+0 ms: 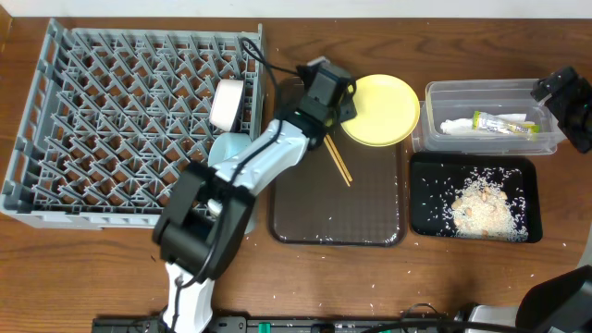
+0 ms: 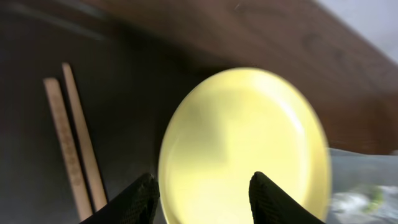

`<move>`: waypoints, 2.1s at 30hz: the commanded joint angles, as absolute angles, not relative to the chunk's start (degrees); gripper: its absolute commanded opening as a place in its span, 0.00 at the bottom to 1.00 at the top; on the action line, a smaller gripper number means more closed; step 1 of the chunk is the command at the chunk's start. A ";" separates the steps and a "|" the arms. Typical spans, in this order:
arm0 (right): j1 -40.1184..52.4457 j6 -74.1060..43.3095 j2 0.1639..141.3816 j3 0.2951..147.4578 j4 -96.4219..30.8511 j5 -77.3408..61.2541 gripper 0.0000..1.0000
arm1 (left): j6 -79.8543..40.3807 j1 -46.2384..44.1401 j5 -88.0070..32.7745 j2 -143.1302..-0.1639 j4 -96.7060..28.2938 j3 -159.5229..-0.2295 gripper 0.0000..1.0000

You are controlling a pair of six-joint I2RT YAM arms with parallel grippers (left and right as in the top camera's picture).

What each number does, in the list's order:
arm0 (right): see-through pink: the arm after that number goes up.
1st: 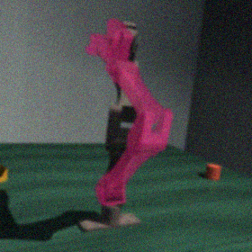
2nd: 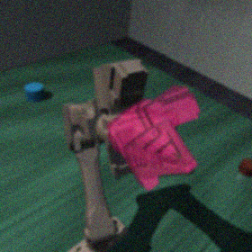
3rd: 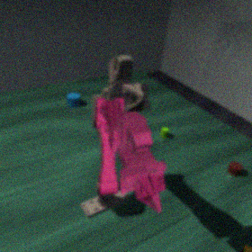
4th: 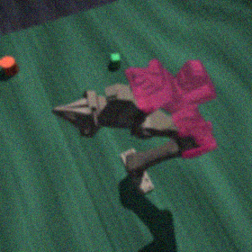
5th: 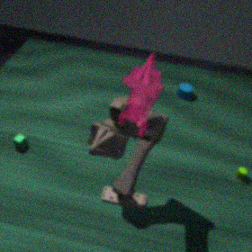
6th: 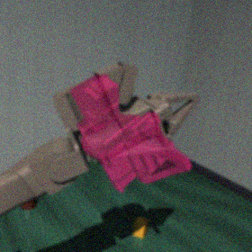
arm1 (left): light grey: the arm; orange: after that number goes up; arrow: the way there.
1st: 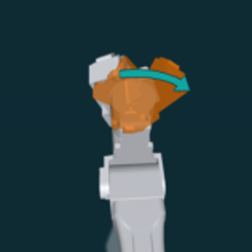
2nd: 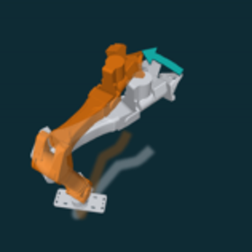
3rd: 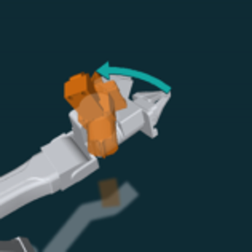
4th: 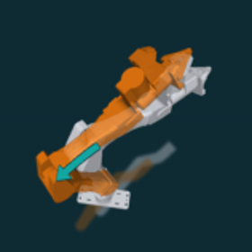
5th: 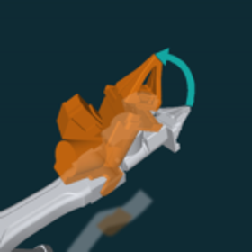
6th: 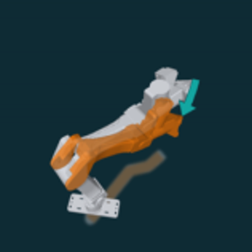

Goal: Sort waste into correct bins and load items into the dishwasher
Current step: 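Pinch the yellow plate rim with the left gripper, then lift the yellow plate and swing it left over the rack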

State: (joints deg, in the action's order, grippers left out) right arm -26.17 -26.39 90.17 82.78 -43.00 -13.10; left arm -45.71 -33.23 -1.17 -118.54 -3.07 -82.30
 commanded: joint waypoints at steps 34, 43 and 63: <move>-26.22 -26.74 90.21 83.20 -43.09 -13.13 0.99 | -46.48 -34.11 2.39 -129.03 3.31 -82.28 0.19; -26.24 -26.74 90.21 83.20 -43.09 -13.15 0.99 | -45.76 -33.10 1.67 -128.75 3.33 -82.30 0.07; -26.22 -26.74 90.21 83.20 -43.09 -13.13 0.99 | -46.19 -19.18 -42.00 -124.20 10.33 -82.30 0.08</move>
State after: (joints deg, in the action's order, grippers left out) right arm -26.17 -26.39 90.17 82.78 -43.00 -13.10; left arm -46.48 -20.23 -30.83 -126.98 8.29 -82.28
